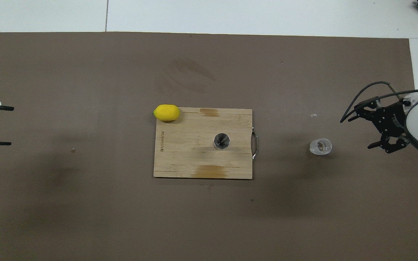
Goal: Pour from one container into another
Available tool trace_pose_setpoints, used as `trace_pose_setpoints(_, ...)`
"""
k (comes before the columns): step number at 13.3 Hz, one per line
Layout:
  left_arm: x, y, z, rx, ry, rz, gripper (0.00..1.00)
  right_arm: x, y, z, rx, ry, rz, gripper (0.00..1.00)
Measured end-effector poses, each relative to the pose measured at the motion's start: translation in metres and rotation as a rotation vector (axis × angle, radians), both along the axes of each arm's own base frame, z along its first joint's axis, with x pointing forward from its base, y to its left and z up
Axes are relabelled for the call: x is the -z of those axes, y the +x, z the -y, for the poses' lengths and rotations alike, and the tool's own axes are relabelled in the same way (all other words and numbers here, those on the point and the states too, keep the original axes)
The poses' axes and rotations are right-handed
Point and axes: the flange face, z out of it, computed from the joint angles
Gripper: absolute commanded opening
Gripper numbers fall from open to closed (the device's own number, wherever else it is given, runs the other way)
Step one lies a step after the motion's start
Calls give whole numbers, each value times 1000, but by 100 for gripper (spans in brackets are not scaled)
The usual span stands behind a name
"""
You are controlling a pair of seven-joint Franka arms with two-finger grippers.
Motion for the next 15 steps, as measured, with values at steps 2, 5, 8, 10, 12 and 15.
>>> trace_pose_setpoints(2,-31,5,0,-108,128,-76,100,28,3,12,93,23,-41,100)
trace_pose_setpoints(5,-46,15,28,-297,288,-182,100,67,-3,28,193,89,-61,100)
trace_pose_setpoints(8,-45,22,54,-568,371,-342,100,100,-17,25,213,136,-96,100)
trace_pose_setpoints(10,-56,21,64,-628,395,-352,100,118,-24,29,226,200,-108,100)
trace_pose_setpoints(12,-88,10,87,-734,455,-369,100,133,-27,31,251,257,-117,100)
trace_pose_setpoints(15,-148,-28,155,-908,523,-417,100,150,-29,26,274,311,-129,99)
